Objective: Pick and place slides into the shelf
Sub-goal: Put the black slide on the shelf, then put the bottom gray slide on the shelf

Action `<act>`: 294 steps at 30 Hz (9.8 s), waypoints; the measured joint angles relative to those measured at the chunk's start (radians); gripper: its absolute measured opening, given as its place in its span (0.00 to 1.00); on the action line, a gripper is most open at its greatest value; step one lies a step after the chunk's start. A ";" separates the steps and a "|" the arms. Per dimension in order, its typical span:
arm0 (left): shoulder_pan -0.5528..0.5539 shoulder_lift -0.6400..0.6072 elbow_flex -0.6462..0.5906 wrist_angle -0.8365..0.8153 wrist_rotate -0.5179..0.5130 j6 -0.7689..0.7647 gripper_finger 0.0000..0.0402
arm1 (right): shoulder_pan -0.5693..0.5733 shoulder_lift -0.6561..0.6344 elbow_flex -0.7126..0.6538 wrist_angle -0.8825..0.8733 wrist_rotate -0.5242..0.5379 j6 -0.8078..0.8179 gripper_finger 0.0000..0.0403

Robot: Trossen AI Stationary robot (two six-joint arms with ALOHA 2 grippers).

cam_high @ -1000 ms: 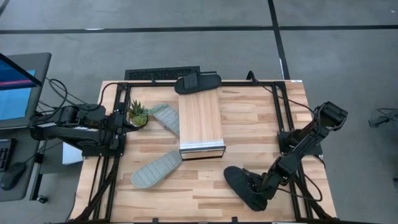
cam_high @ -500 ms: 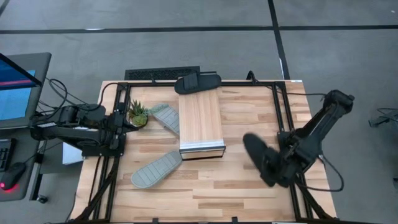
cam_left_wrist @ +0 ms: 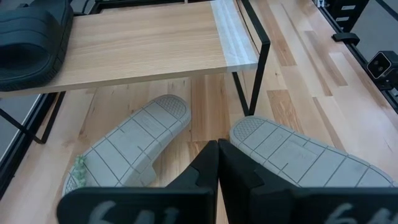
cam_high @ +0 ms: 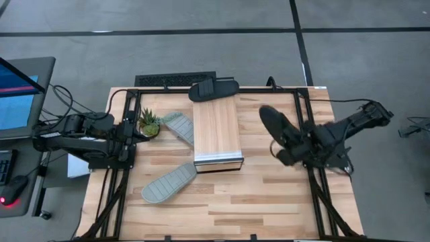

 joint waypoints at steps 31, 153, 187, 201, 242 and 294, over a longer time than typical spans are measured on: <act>0.000 0.000 0.000 0.000 0.000 0.000 0.00 | -0.681 0.492 0.517 0.377 0.022 -1.377 0.12; 0.000 0.000 0.000 0.000 0.000 0.000 0.00 | -0.496 0.769 0.706 0.358 0.048 -1.439 0.57; 0.000 0.000 0.000 0.000 0.000 0.000 0.00 | -0.457 0.769 0.706 0.329 0.211 -1.392 0.60; 0.000 0.000 0.000 0.000 0.000 0.000 0.00 | -0.438 0.764 0.870 0.285 -0.225 -1.417 0.01; 0.000 0.000 0.000 0.000 0.000 0.000 0.00 | -0.522 0.900 0.908 0.393 -0.432 -1.595 0.00; 0.000 0.000 0.000 0.000 0.000 0.000 0.00 | -0.413 0.895 1.132 0.550 0.052 -1.519 0.00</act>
